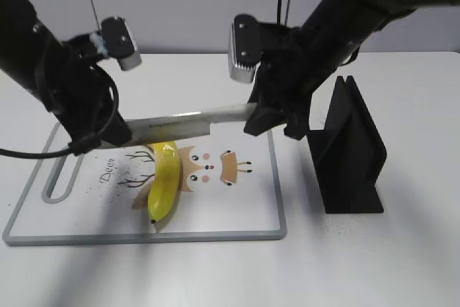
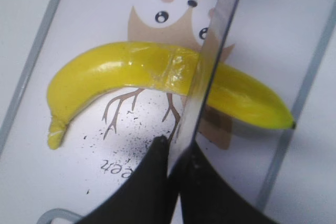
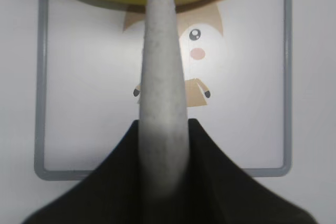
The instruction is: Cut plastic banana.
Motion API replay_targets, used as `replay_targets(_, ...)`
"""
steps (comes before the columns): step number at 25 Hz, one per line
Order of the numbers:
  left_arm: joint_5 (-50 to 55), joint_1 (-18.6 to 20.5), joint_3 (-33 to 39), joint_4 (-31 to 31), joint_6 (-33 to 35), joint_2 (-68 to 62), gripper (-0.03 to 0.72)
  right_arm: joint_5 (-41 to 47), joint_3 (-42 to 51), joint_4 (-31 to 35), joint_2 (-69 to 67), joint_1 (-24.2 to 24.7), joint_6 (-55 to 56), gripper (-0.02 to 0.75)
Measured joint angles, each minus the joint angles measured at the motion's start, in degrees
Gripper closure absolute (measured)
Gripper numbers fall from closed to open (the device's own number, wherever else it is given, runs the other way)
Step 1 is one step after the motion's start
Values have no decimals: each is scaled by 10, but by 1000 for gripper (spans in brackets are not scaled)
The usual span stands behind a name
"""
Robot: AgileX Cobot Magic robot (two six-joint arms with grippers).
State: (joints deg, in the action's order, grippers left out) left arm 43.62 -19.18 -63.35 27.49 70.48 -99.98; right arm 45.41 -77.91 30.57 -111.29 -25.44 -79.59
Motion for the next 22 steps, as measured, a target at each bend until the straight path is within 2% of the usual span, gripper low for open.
replay_targets(4,84,1,-40,-9,-8,64,652,43,-24,-2,58,0,2,572)
replay_targets(13,105,4,-71,-22,-10,109,643,56,-49,5,87,1,3,572)
replay_targets(15,102,4,-71,-18,-17,109,575,60,-49,5,87,1,6,575)
replay_targets(18,101,4,-71,-19,-21,109,330,60,-49,3,87,2,13,576)
replay_targets(20,103,4,-71,-18,-24,109,137,62,-49,-9,87,3,18,576)
replay_targets(21,101,4,-71,-18,-31,109,71,67,-50,-15,86,4,19,576)
replay_targets(22,93,5,-71,-19,-37,109,37,75,-50,-19,86,4,20,576)
